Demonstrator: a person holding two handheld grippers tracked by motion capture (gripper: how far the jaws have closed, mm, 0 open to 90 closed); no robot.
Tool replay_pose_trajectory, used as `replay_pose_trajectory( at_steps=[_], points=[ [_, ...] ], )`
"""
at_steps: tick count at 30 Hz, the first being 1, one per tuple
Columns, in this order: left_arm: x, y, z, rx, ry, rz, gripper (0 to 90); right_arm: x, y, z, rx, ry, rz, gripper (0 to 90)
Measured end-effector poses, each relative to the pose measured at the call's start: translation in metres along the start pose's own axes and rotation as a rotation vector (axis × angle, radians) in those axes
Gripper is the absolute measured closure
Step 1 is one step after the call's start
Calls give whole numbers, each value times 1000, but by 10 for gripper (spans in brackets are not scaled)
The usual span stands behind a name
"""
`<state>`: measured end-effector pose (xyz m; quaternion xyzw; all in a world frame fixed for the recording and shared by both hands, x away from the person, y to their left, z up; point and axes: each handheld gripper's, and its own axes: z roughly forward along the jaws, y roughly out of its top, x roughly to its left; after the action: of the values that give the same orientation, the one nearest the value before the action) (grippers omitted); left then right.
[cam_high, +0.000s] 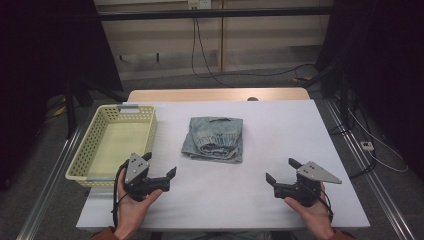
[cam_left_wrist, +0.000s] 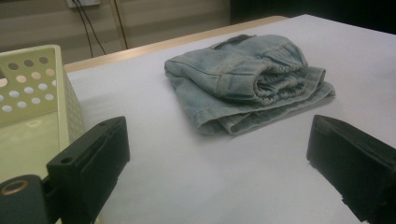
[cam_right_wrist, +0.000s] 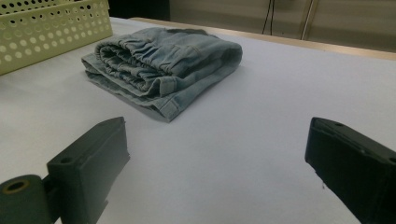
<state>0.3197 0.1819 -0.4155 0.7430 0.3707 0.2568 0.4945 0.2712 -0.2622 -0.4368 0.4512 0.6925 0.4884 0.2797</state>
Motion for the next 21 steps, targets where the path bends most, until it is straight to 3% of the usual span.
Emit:
replay_pose_trajectory(
  at_steps=[8, 11, 21],
  points=[
    [-1, 1, 1, 3, -10, -7, 56, -1, 0, 1, 6, 5, 0, 57],
    [-3, 0, 4, 19, -17, 13, 54, 0, -1, 2, 12, 14, -4, 52],
    [-5, 3, 10, 48, -52, -12, 50, 1, -1, 3, 12, 27, -5, 49]
  ],
)
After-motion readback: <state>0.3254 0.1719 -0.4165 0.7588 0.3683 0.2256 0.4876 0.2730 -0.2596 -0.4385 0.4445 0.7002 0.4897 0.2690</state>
